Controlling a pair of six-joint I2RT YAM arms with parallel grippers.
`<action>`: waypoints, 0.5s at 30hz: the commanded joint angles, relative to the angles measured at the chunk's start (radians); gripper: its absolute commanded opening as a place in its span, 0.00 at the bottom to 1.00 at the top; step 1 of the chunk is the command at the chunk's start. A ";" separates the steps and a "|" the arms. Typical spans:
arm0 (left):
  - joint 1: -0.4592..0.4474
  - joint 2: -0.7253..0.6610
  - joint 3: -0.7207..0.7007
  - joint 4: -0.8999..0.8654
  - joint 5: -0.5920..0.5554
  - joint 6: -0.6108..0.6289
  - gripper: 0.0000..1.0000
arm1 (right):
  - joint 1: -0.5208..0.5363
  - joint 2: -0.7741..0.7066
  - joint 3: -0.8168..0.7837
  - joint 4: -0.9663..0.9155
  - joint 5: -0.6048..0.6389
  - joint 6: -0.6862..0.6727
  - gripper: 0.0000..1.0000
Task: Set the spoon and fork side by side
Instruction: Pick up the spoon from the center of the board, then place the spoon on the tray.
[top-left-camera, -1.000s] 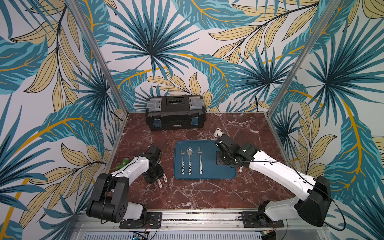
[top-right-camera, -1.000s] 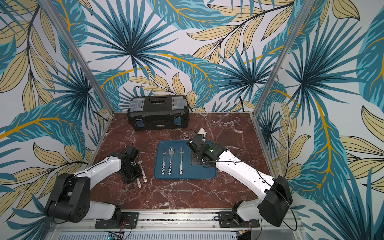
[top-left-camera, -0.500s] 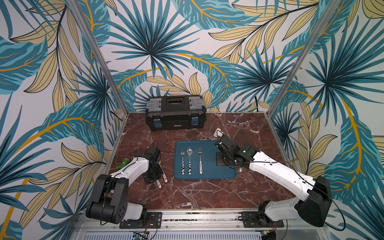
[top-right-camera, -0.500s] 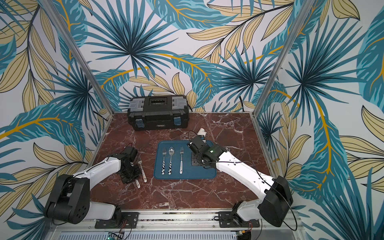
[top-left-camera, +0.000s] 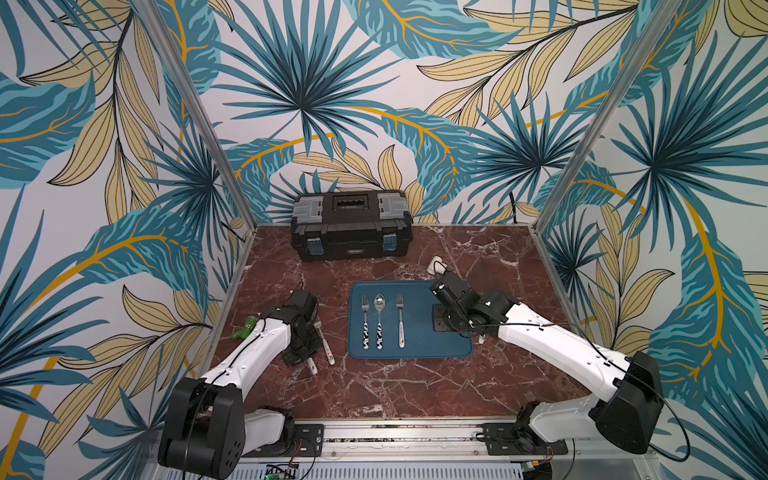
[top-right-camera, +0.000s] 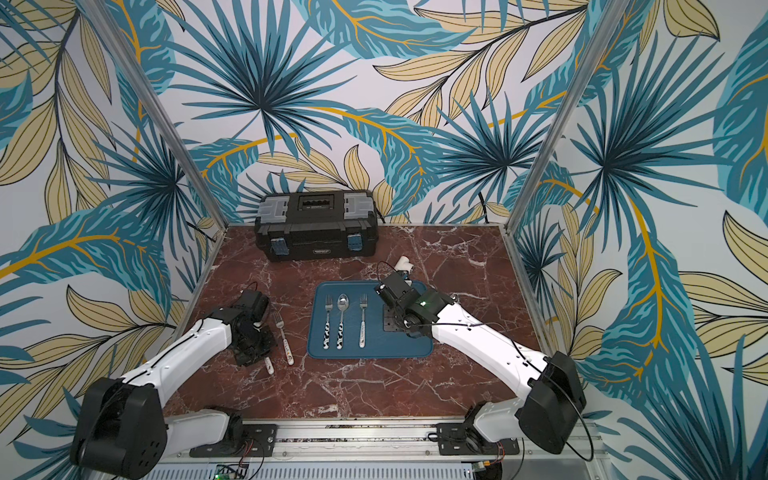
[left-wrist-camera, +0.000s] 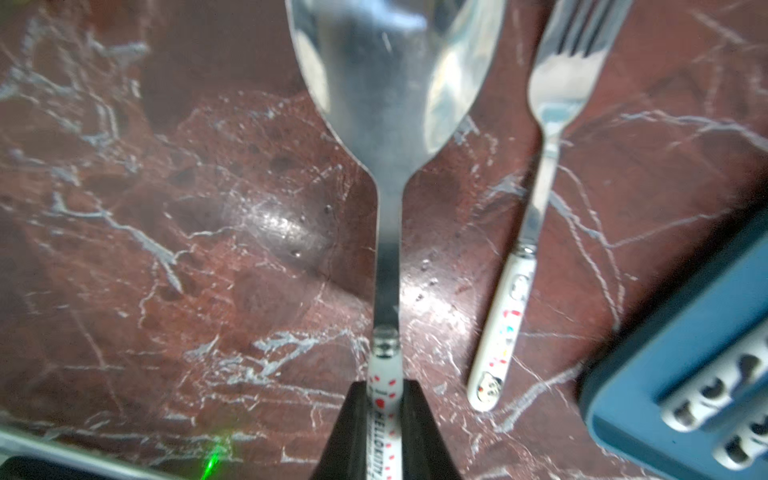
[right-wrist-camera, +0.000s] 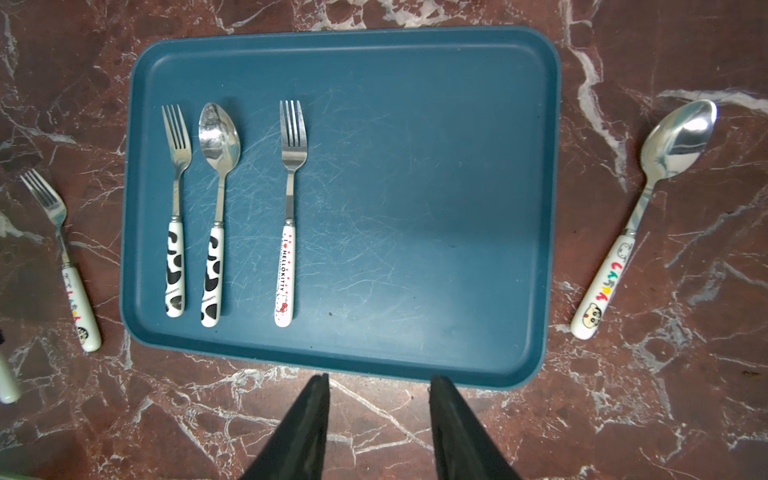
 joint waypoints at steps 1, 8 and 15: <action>-0.103 0.000 0.140 -0.080 -0.015 -0.018 0.06 | -0.035 -0.005 -0.031 -0.018 0.035 -0.020 0.46; -0.403 0.247 0.458 -0.100 -0.018 -0.074 0.06 | -0.162 -0.048 -0.081 -0.034 0.036 -0.054 0.46; -0.579 0.580 0.796 -0.116 0.024 -0.078 0.06 | -0.309 -0.136 -0.156 -0.056 0.024 -0.100 0.47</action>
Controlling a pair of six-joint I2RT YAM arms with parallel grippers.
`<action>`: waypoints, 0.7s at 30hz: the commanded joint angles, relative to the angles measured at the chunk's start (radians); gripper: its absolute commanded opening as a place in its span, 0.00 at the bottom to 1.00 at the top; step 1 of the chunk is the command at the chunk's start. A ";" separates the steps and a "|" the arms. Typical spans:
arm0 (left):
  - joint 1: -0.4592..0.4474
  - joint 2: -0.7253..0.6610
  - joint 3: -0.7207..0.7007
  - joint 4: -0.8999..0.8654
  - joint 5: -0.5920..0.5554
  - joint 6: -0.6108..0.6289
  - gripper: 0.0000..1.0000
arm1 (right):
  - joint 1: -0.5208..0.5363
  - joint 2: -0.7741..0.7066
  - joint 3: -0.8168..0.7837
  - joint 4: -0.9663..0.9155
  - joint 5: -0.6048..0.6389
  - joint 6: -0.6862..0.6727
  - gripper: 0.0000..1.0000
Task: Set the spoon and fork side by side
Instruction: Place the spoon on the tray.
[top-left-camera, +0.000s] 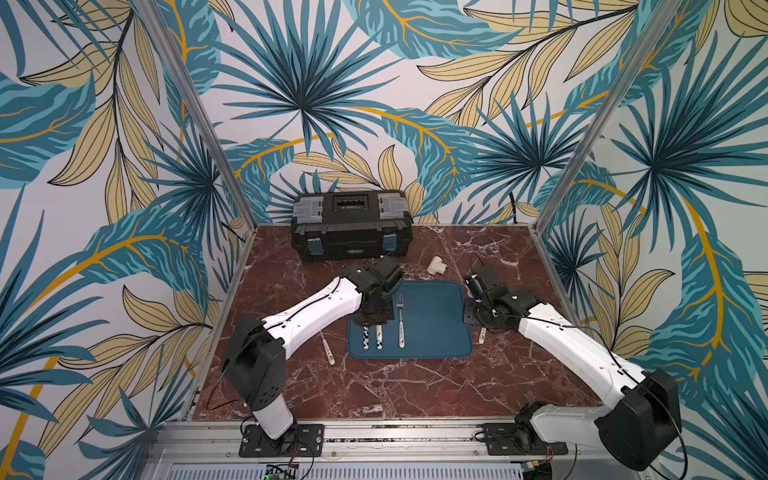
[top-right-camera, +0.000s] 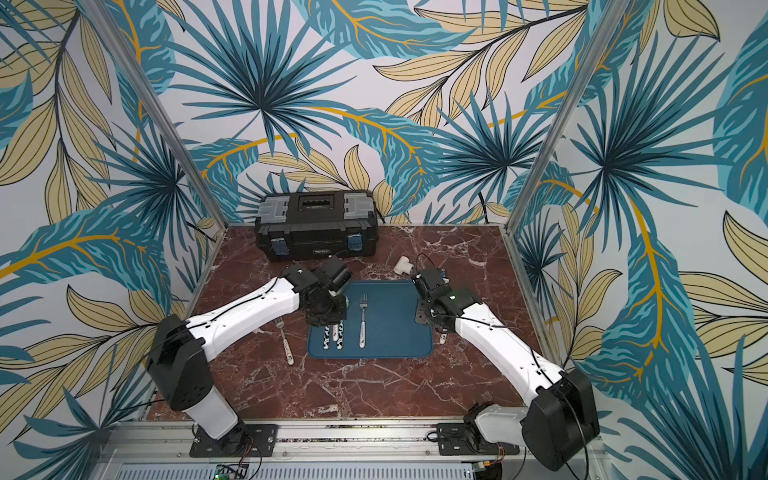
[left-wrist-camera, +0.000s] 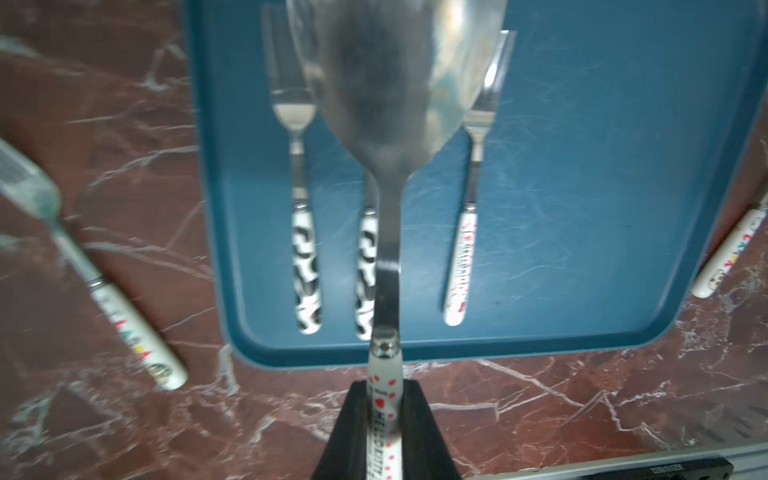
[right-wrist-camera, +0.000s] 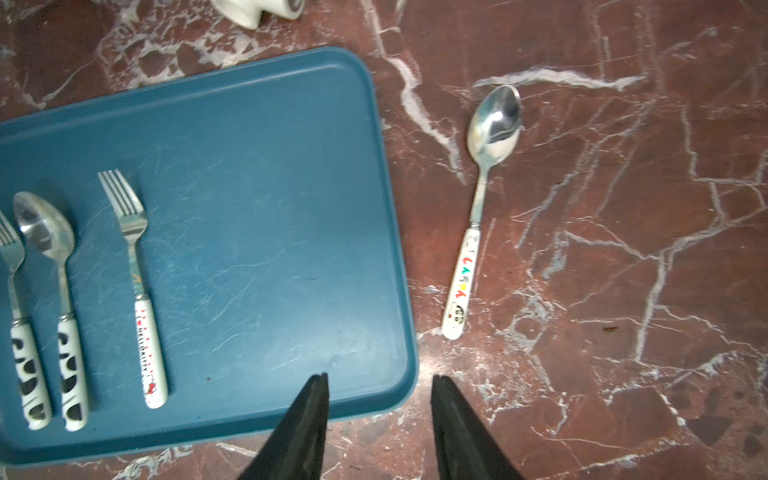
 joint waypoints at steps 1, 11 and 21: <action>-0.063 0.118 0.134 -0.033 0.031 -0.021 0.06 | -0.035 -0.042 -0.041 -0.040 0.001 -0.039 0.47; -0.124 0.410 0.428 -0.070 0.093 -0.032 0.05 | -0.073 -0.106 -0.110 -0.032 -0.064 -0.052 0.47; -0.113 0.451 0.411 -0.064 0.068 -0.079 0.05 | -0.108 -0.145 -0.148 -0.020 -0.087 -0.081 0.47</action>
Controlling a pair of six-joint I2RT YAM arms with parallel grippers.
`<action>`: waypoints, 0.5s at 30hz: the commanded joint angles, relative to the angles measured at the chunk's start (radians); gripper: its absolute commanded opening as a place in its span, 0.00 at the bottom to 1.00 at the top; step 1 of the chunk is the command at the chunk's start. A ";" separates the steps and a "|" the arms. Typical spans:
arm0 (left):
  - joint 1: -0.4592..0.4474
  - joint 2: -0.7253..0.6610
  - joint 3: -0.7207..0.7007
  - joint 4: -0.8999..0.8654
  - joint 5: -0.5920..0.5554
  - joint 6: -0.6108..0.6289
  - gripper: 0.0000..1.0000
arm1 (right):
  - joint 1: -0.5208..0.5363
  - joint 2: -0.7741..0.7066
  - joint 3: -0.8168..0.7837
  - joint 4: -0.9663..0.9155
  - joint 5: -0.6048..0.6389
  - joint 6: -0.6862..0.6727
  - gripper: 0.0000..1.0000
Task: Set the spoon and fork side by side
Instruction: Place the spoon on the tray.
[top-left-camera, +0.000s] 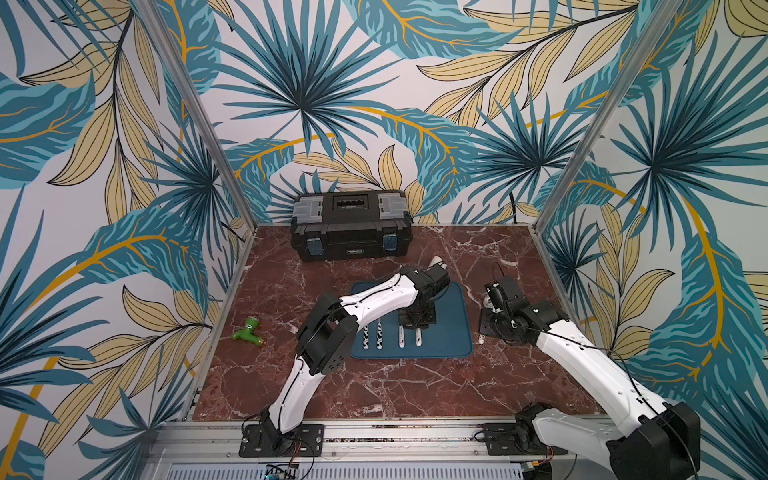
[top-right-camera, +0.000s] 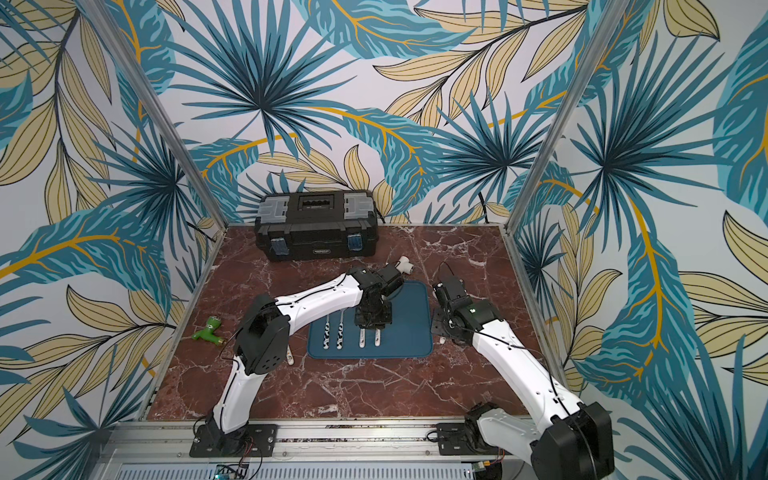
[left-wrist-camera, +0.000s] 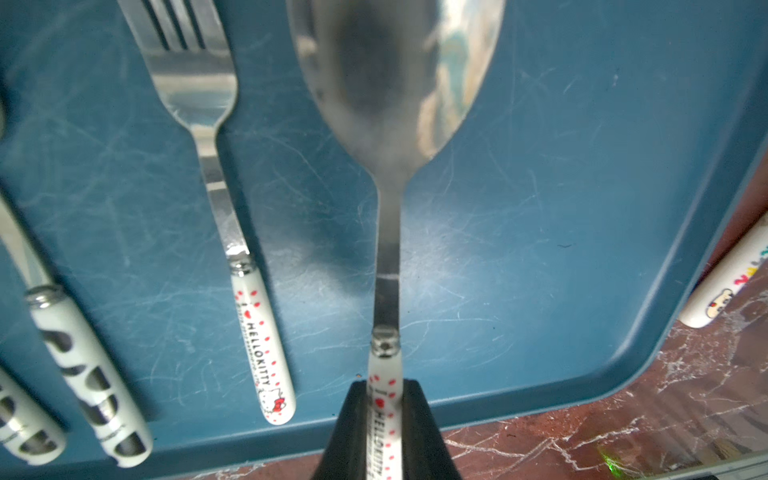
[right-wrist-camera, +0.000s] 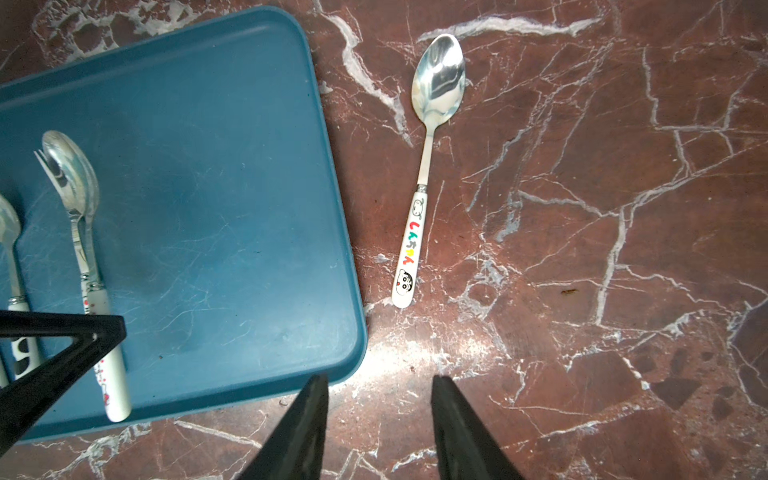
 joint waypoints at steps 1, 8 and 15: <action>0.005 0.018 0.021 -0.012 -0.011 -0.023 0.05 | -0.007 -0.014 -0.025 -0.004 -0.017 -0.019 0.47; 0.006 0.047 0.013 0.003 -0.015 -0.024 0.05 | -0.011 -0.016 -0.031 0.009 -0.027 -0.023 0.47; 0.019 0.063 0.016 0.005 -0.025 -0.025 0.05 | -0.014 -0.016 -0.033 0.014 -0.032 -0.025 0.47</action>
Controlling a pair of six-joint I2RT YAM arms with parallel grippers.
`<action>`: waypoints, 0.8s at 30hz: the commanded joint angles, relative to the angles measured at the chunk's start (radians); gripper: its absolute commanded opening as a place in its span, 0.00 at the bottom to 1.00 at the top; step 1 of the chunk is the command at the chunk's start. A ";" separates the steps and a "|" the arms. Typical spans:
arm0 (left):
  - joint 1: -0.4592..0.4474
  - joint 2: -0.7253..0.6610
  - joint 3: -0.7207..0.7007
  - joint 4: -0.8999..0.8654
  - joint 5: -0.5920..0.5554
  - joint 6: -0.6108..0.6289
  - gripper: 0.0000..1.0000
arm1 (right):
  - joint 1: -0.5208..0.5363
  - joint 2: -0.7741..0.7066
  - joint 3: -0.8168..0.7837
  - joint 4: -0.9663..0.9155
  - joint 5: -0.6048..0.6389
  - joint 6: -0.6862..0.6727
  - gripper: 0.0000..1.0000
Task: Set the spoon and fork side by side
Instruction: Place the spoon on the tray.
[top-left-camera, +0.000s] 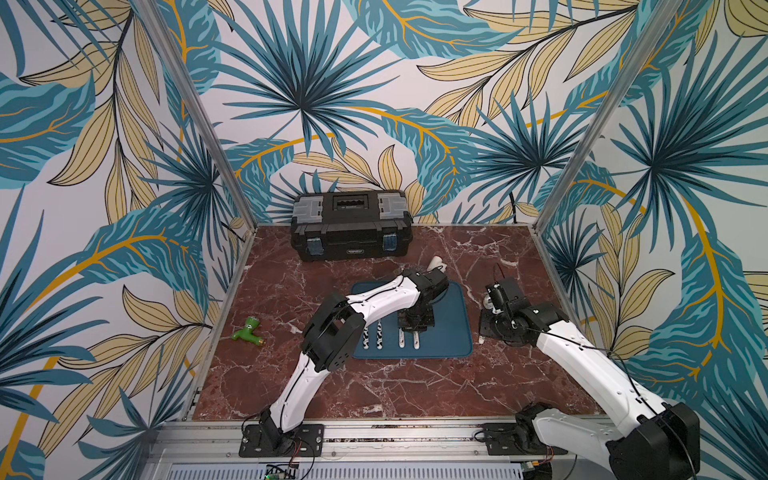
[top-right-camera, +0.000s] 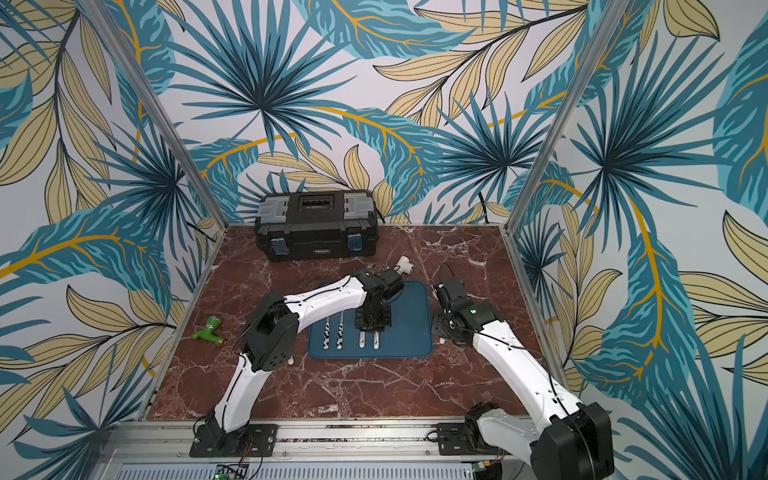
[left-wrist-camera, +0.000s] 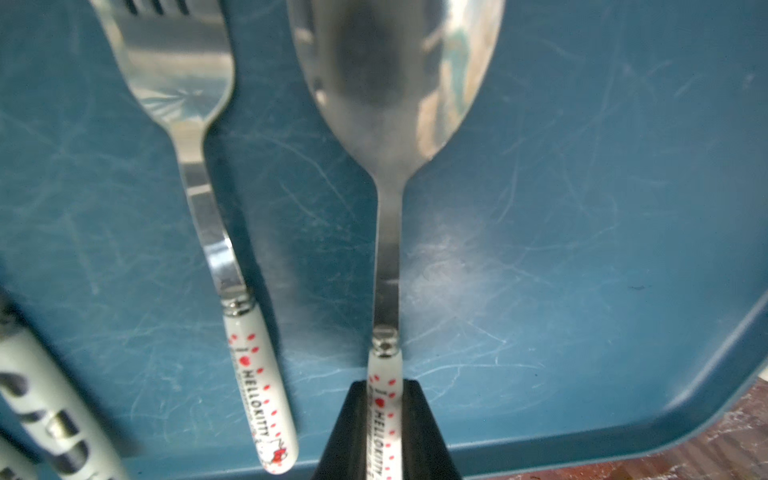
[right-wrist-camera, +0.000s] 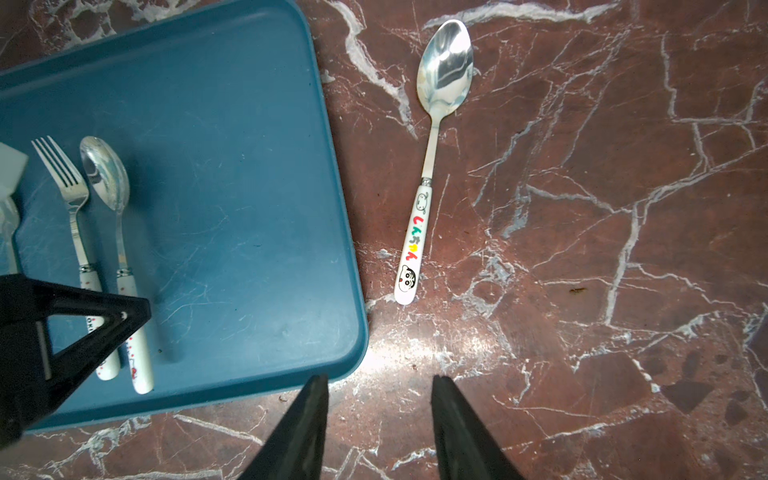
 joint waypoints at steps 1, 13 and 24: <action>0.010 0.004 0.015 0.004 -0.021 -0.008 0.05 | -0.005 -0.013 -0.021 0.003 -0.009 -0.013 0.47; 0.013 0.035 0.028 0.030 0.008 -0.009 0.10 | -0.007 -0.006 -0.022 0.021 -0.042 -0.009 0.47; 0.010 0.040 0.032 0.026 0.009 0.002 0.11 | -0.009 -0.003 -0.029 0.031 -0.044 -0.010 0.48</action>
